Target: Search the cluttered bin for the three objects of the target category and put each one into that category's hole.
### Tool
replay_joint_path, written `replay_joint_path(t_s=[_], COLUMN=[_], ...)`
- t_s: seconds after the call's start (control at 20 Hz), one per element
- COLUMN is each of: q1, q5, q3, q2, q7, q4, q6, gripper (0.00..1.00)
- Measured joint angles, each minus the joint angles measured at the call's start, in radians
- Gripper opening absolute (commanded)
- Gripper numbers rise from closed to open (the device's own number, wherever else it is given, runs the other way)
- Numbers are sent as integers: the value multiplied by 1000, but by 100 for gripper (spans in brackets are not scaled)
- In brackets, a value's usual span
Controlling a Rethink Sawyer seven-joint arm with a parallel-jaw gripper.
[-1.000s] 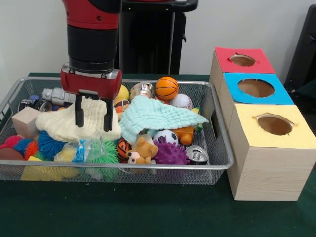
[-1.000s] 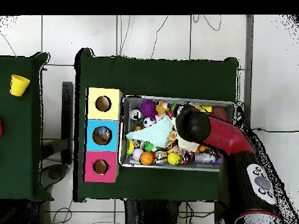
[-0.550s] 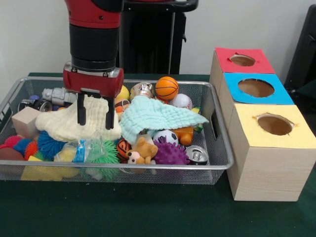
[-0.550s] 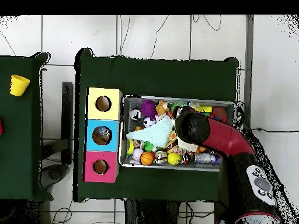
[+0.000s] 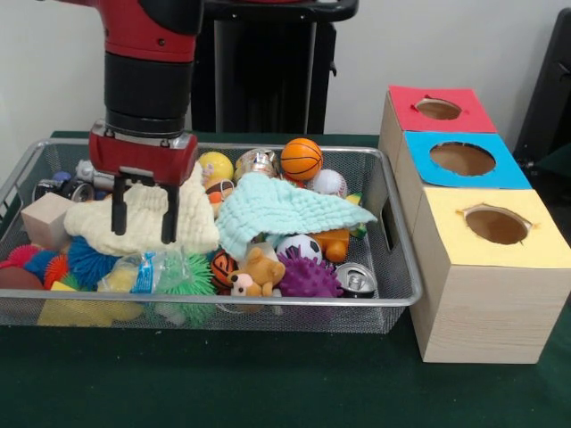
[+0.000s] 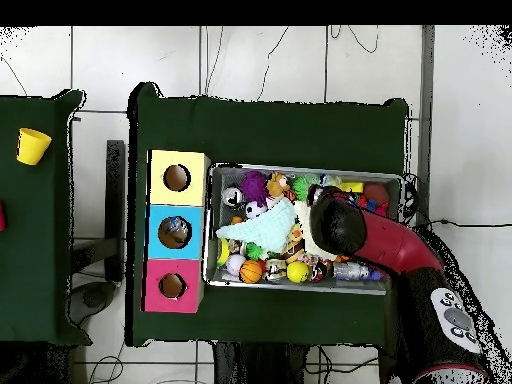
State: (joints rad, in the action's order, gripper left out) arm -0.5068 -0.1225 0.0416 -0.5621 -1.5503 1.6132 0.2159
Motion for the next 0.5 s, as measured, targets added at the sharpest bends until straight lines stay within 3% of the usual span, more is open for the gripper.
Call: replay_joint_path(t_s=[0.25, 0.5], q1=[-21, -20], q5=[-32, -37], q3=[0, 0], q2=[13, 6], q7=[0, 0], q4=[34, 55], q6=[-80, -90], gripper=[100, 100])
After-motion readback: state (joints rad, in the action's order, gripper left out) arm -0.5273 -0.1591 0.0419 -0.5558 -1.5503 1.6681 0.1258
